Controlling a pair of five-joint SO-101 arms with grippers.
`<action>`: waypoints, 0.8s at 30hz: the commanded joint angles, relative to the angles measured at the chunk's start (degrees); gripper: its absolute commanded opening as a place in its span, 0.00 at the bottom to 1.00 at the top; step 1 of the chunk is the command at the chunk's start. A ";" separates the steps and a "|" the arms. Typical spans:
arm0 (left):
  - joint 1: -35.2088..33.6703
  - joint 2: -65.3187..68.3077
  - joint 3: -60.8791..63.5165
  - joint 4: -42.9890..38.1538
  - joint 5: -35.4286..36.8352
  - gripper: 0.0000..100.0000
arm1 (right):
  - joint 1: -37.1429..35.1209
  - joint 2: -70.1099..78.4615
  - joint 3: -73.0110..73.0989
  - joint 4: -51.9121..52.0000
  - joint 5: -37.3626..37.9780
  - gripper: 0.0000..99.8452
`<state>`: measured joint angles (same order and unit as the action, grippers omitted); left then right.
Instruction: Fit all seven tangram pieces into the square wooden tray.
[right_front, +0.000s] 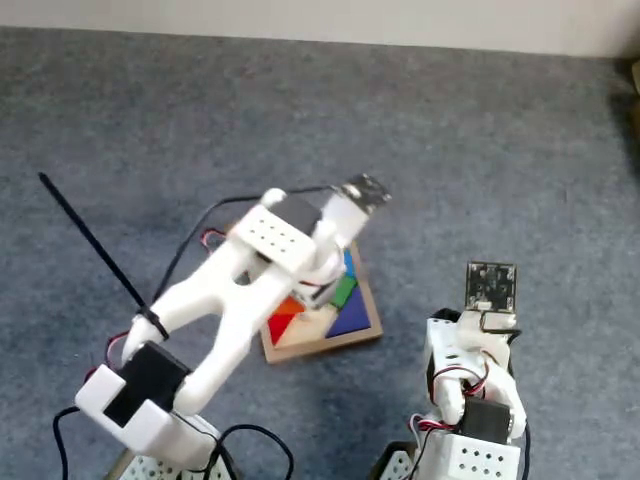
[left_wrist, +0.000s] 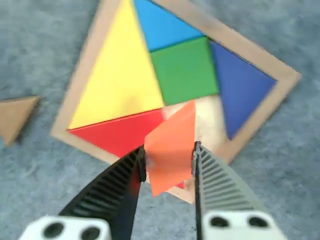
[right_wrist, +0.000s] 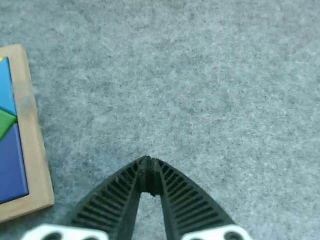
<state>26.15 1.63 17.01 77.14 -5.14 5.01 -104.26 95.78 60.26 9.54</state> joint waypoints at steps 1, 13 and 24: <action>-3.30 -2.86 -0.31 -0.79 -0.26 0.23 | 0.57 -0.40 8.13 -1.01 -0.26 0.01; -4.88 -2.33 -0.04 -1.23 -0.62 0.23 | 0.57 -0.40 8.13 -1.01 -0.26 0.01; -9.71 -2.15 0.66 -3.69 -0.62 0.23 | 0.57 -0.40 8.13 -1.01 -0.26 0.01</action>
<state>17.27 1.63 17.71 74.42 -5.23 5.01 -104.26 95.78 60.26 9.54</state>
